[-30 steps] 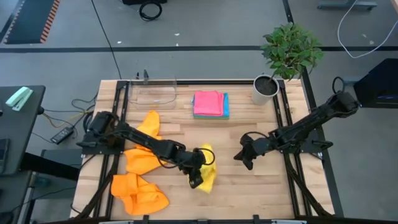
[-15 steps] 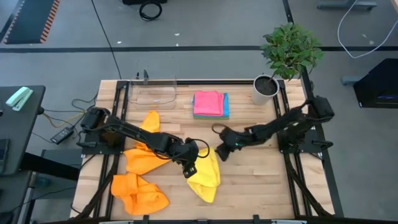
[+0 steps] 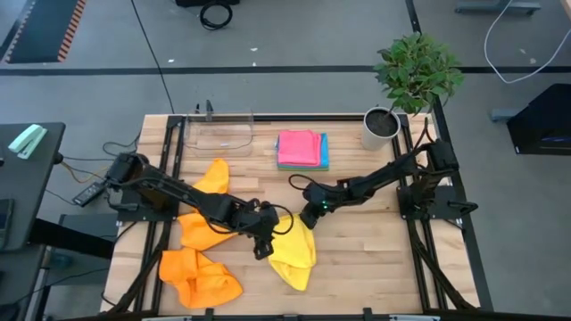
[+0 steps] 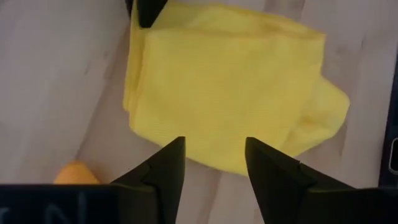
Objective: Fold microfiber towels
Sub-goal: Fold the yellow towel
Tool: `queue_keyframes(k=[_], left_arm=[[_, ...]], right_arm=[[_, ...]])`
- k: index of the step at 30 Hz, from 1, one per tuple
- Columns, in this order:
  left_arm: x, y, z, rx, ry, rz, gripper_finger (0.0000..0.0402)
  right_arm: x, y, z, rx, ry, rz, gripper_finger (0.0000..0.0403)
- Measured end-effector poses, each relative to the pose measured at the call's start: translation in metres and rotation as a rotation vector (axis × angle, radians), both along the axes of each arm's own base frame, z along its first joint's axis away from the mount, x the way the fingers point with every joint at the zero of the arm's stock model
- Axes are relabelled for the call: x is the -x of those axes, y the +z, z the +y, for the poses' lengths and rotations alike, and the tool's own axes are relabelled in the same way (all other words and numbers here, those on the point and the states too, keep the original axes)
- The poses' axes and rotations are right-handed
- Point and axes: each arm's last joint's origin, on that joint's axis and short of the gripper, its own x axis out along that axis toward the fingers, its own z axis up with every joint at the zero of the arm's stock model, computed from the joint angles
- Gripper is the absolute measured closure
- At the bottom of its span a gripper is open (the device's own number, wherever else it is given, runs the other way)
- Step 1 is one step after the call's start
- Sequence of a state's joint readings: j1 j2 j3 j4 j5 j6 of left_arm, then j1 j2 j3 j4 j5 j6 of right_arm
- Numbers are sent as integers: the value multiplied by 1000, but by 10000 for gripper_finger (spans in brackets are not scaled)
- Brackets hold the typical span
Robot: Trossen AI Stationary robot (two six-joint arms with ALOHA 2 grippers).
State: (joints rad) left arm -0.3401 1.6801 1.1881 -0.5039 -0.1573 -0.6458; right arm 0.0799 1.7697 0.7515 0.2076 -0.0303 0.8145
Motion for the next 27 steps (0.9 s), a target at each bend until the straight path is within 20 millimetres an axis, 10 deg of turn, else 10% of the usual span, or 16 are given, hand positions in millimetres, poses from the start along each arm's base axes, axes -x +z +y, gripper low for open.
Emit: queue_keyframes(k=[3,10,18,27], left_arm=[[17,-4,9,28,32,-57,230],[36,-11,34,211,134,-444,230],[19,52,63,-13,18,-891,228],[4,103,71,-205,-188,-805,231]], right_arm=[[-3,12,4,52,14,-48,387],[-7,89,22,111,118,-193,399],[-9,207,35,120,277,-193,401],[-5,258,31,126,244,-137,402]])
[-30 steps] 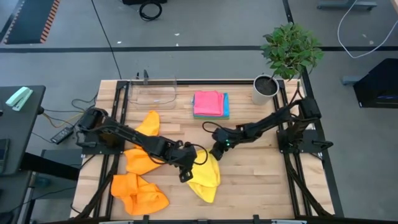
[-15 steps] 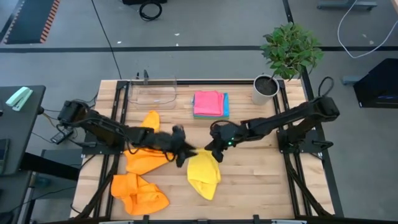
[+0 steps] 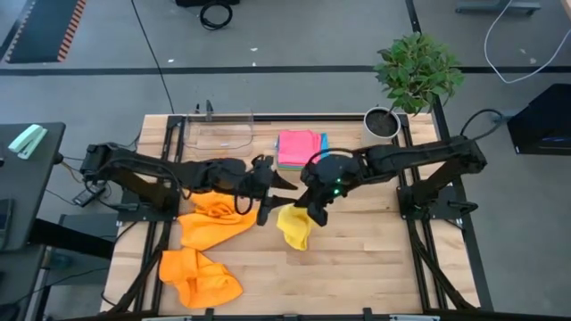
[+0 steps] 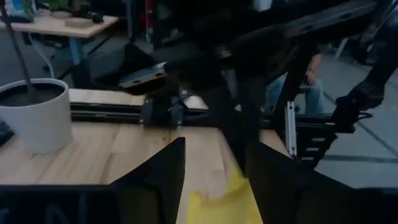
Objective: Fold microfiber towels
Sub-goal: Fold the yellow towel
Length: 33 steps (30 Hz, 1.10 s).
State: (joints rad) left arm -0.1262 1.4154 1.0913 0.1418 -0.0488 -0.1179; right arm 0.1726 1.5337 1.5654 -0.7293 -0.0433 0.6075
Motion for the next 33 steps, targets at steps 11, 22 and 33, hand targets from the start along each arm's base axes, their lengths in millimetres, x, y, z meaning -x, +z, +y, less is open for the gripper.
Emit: queue_keyframes(k=[11,22,33], left_arm=[[9,-77,-19,57,-11,405,252],[-39,-141,-55,-359,71,313,251],[-81,-160,-33,-475,105,383,191]], right_arm=[[11,-103,-3,-75,-220,324,402],[23,-176,-8,-270,-319,304,403],[24,-176,-8,-265,-296,298,403]])
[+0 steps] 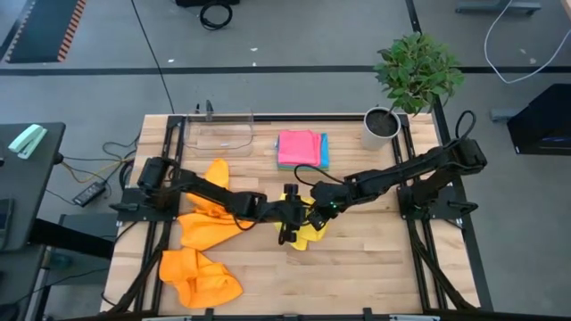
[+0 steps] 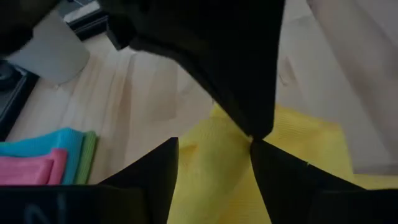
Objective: Fold microfiber towels
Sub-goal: Fold the yellow towel
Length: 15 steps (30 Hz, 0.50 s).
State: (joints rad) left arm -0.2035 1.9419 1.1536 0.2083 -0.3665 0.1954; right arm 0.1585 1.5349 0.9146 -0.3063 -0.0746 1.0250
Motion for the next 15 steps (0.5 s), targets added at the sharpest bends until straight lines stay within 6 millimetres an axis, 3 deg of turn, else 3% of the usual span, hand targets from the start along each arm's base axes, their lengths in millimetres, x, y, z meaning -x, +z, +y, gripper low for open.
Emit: queue_keyframes(k=[9,15], left_arm=[[-1,0,5,41,-44,53,220],[-1,-3,5,68,-40,64,307]], right_arm=[[0,0,0,5,21,-2,403],[0,0,-3,12,22,-3,403]])
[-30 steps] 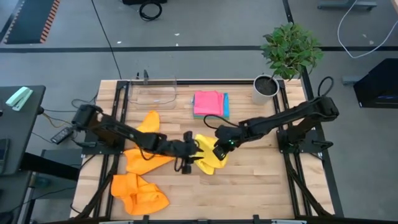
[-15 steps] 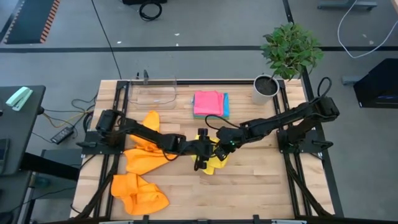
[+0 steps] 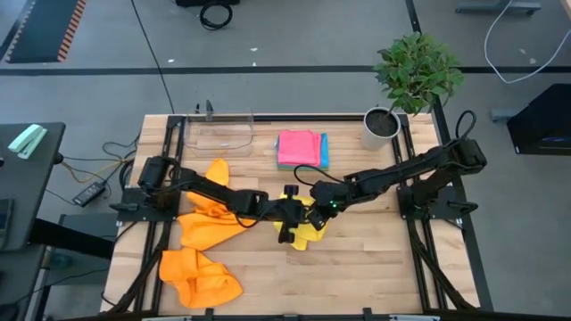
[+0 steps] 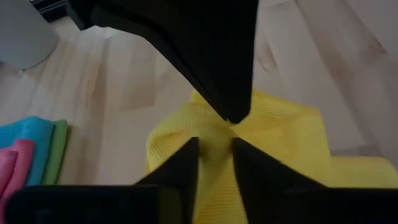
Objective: Fold microfiber towels
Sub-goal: Fold the yellow towel
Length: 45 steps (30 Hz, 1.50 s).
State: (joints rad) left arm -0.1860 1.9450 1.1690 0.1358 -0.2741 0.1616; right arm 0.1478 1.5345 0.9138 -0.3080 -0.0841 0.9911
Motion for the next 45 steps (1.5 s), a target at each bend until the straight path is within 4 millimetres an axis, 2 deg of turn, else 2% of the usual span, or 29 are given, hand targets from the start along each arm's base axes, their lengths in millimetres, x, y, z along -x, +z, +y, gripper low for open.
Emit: queue_keyframes(k=[4,7,10,12,15,21,26,30,34,37,40,43,45], left_arm=[[1,6,0,3,1,-14,387],[3,24,1,-1,27,-46,390],[16,43,5,6,108,-7,396],[29,62,8,8,150,5,396],[54,100,12,8,202,-33,397],[101,165,36,-63,416,-208,398],[129,200,71,-93,587,-336,399],[142,213,80,-35,620,-406,400],[144,201,62,160,487,-308,400],[140,178,32,311,396,-190,400],[141,137,-5,397,359,-78,401],[146,89,-40,525,357,-35,401],[147,56,-61,629,364,-70,401]], right_arm=[[2,-1,-3,12,9,16,403],[7,2,-8,25,9,46,403],[19,13,-16,54,-3,71,403],[32,25,-22,93,-27,77,403],[54,50,-34,153,-101,38,403],[102,106,-64,259,-372,-223,403],[138,136,-90,339,-571,-410,403],[155,153,-91,299,-564,-506,403],[166,142,-69,189,-453,-388,403],[174,123,-45,103,-372,-220,403],[175,93,-14,-27,-296,-121,403],[173,53,21,-161,-262,-68,403],[174,25,42,-257,-275,-39,403]])
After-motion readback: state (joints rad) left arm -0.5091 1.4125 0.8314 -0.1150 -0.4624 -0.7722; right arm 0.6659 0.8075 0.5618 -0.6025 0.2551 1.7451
